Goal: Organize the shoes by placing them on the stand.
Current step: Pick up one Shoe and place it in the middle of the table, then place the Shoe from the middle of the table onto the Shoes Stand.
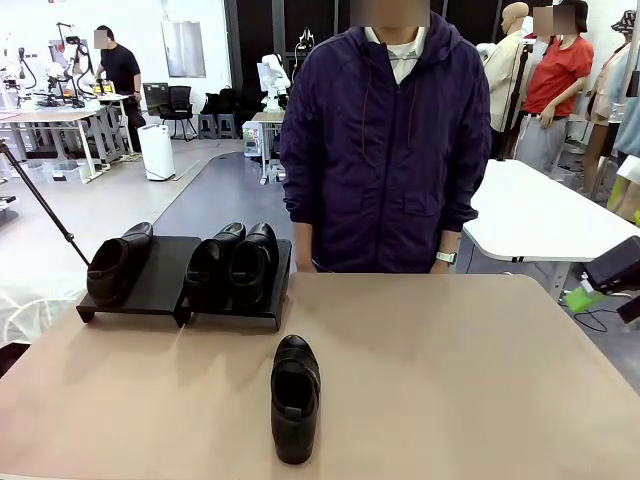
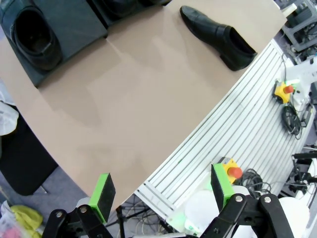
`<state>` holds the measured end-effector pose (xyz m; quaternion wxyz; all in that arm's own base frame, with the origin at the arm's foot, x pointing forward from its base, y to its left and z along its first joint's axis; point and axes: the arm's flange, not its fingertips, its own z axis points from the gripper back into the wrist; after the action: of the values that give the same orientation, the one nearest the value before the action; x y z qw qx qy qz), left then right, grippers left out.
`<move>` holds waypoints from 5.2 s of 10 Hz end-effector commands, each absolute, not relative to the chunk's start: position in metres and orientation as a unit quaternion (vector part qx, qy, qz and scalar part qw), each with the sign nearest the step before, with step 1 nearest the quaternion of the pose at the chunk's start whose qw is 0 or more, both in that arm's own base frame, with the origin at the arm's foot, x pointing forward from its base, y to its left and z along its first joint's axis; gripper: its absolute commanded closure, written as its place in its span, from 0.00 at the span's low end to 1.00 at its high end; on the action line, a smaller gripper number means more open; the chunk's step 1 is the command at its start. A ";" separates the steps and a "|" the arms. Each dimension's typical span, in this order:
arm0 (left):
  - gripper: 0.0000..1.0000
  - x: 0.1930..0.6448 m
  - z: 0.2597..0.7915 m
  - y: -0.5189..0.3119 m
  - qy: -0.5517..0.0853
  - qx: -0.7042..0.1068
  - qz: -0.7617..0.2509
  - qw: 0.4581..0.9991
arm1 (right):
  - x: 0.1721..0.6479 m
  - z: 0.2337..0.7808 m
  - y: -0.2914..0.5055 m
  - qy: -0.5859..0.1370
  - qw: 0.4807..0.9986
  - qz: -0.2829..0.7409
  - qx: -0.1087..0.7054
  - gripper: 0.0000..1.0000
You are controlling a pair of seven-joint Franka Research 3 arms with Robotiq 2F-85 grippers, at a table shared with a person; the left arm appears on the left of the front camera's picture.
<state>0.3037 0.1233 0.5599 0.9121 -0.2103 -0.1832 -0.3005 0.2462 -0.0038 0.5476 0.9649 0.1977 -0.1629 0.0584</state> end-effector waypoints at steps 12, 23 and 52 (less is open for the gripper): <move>0.00 0.332 0.589 0.046 -0.141 -0.183 -0.249 0.941 | 0.244 0.542 -0.004 -0.153 0.966 0.060 0.202 0.00; 0.00 0.400 0.483 -0.285 0.093 -0.120 -0.174 0.973 | 0.244 0.542 -0.004 -0.153 0.966 0.060 0.202 0.00; 1.00 0.368 0.334 -0.328 -0.098 -0.031 0.053 0.993 | 0.244 0.542 -0.004 -0.153 0.966 0.060 0.202 0.00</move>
<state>0.3660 -0.3248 0.3379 0.9949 -0.0368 -0.0830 0.0447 0.2447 -0.0035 0.5453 0.9662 0.1985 -0.1532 0.0590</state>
